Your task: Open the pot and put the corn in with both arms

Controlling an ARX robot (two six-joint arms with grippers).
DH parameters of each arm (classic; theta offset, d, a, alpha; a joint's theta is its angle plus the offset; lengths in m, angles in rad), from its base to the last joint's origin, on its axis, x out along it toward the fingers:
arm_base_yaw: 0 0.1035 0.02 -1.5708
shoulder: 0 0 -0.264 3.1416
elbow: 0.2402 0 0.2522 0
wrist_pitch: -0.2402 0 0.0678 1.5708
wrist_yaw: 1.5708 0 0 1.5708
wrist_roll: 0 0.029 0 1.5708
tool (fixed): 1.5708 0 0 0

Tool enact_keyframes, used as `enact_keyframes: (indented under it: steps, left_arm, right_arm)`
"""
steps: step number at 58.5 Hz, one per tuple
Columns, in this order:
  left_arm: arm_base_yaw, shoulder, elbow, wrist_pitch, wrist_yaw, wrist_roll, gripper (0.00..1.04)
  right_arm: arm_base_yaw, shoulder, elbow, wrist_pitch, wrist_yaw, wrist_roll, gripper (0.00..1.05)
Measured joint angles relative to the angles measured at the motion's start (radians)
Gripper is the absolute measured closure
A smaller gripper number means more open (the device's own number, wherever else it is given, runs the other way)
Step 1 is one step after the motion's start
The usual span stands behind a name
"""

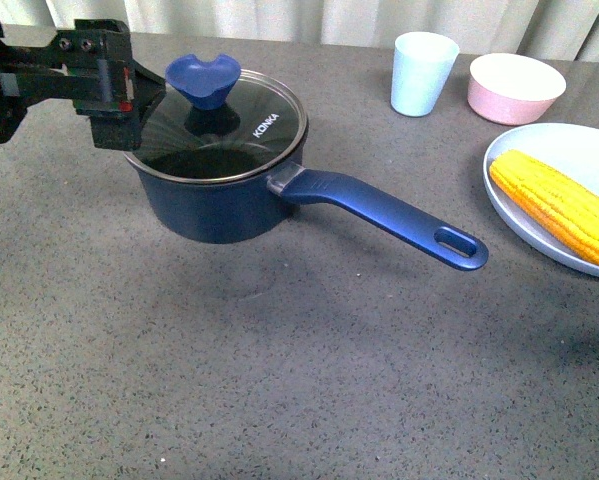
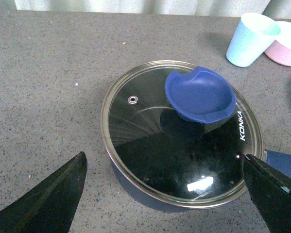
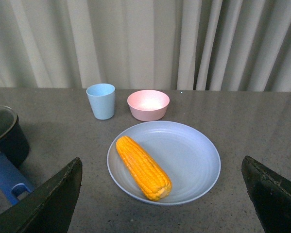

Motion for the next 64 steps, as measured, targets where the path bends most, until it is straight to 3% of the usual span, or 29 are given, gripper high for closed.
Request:
enact_keyframes:
  steps: [64]
  left_arm:
    - [-0.094,0.275,0.243,0.030,-0.006,0.082,0.09]
  right_arm:
    - [0.000,0.000,0.000,0.000,0.000,0.000,0.09]
